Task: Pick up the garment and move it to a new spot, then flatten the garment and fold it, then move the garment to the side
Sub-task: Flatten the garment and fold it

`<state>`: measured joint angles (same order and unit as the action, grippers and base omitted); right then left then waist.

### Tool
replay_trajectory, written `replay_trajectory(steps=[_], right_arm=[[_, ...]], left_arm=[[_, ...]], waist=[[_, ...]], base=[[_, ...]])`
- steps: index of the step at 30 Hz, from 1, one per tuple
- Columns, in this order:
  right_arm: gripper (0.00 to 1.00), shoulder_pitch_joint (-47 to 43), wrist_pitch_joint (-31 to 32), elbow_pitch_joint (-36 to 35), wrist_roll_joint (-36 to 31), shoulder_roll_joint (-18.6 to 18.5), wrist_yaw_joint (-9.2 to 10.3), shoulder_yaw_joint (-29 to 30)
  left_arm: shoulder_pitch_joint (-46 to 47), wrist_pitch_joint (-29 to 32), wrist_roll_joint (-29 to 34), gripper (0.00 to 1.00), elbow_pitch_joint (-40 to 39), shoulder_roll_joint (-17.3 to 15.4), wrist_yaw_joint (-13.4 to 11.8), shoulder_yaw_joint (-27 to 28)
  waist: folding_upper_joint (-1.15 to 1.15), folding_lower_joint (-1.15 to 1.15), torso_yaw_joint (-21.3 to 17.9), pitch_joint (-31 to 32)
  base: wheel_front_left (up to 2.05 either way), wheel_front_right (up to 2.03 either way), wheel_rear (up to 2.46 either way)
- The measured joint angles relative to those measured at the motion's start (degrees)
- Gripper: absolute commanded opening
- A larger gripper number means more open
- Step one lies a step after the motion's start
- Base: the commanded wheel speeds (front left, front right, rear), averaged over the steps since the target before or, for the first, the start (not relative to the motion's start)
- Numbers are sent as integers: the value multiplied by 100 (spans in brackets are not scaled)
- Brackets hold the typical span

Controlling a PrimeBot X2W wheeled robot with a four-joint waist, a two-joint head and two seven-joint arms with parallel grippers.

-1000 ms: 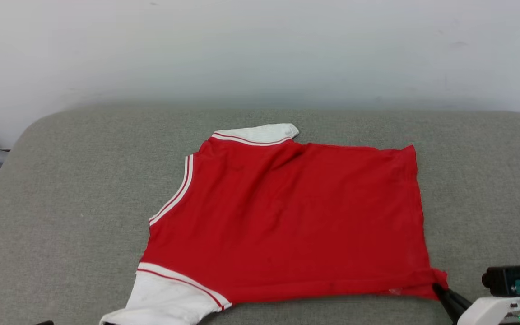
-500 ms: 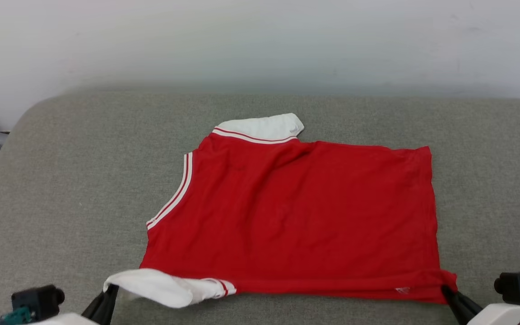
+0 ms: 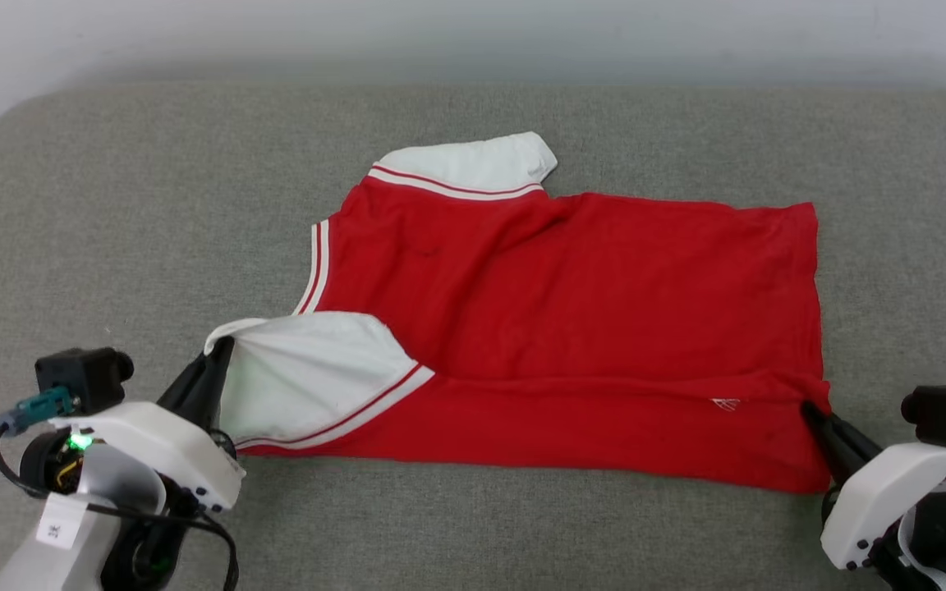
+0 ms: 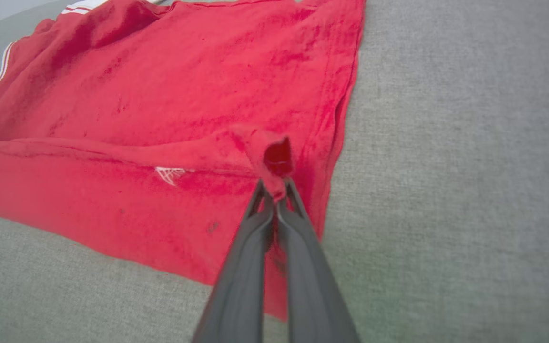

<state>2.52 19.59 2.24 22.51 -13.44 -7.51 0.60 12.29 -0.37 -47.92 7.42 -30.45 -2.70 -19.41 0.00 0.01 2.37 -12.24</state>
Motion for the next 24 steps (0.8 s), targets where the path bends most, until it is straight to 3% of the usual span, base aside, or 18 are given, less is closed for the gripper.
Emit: replay_trajectory(steps=[7,17,18,19,20,21,22,24], right_arm=[[0,357,-163,319,-34,-33,0,-66],[0,623,-364,862,-73,-40,-3,-282],[4,637,-412,904,-62,-40,-3,-296],[24,638,-458,939,-53,-38,-2,-307],[50,640,-537,951,-34,-35,-3,-313],[100,640,-653,961,-33,-22,-3,-309],[100,636,-759,972,-22,2,-2,-293],[100,624,-1055,938,-33,34,-2,-240]], left_arm=[[770,-183,103,0,748,190,324,-101],[1251,335,-66,0,1816,400,710,-449],[1279,343,-82,0,1880,405,725,-461],[1290,314,-87,7,1942,424,727,-454],[1298,312,-110,38,2003,446,750,-457],[1300,307,-122,95,2065,465,770,-465],[1301,253,-121,100,2116,468,773,-464],[1319,179,-119,100,2203,470,772,-449]], waist=[[0,0,-21,-436],[0,-1,-124,-647],[0,-1,-127,-628],[0,-1,-128,-603],[0,-1,-128,-574],[0,-1,-127,-542],[0,-1,-125,-505],[0,-1,-121,-420]], base=[[0,0,0],[0,0,0],[0,0,0],[0,0,0],[0,0,0],[0,0,0],[0,0,0],[0,0,0]])
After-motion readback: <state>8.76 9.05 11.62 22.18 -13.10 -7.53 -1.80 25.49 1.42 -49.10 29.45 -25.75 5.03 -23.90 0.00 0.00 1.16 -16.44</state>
